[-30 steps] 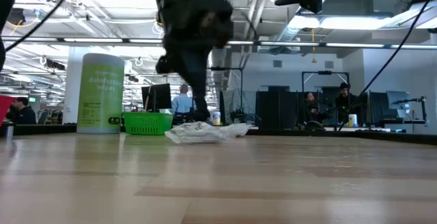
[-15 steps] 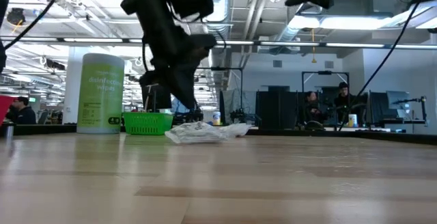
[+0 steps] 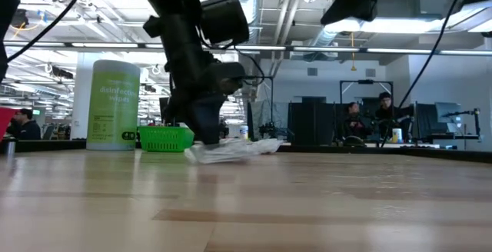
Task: Pick & Place Travel size toiletries
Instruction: Put the cotton pack into the right red bin
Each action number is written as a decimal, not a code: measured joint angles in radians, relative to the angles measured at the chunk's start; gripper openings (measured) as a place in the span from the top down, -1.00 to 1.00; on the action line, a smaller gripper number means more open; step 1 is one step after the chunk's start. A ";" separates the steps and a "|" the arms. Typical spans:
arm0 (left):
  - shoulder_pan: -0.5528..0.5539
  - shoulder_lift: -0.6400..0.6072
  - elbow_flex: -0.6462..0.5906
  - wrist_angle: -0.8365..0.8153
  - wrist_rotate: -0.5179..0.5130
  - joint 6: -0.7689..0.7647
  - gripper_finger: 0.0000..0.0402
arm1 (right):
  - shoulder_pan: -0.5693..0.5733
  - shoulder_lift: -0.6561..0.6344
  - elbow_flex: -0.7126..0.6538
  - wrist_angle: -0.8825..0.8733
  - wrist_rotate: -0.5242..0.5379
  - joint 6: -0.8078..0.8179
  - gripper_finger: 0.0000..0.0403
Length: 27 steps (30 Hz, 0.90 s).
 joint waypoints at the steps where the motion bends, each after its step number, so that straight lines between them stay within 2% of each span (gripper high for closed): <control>1: -0.015 0.000 0.000 0.001 0.003 0.000 1.00 | 0.005 0.007 0.000 0.006 -0.001 0.004 -0.37; 6: -0.104 -0.045 -0.006 -0.009 -0.022 0.000 1.00 | 0.027 0.034 0.000 0.010 -0.004 0.008 -0.37; 15: -0.191 -0.221 -0.048 0.137 -0.124 -0.028 1.00 | 0.031 0.035 0.000 0.013 -0.087 -0.067 -0.37; 21: -0.205 -0.319 -0.057 0.202 -0.119 -0.026 0.99 | 0.032 0.035 0.000 0.060 -0.132 -0.135 -0.37; 27: -0.208 -0.344 -0.057 0.202 -0.099 -0.002 0.90 | 0.031 0.034 0.000 0.116 -0.135 -0.182 -0.37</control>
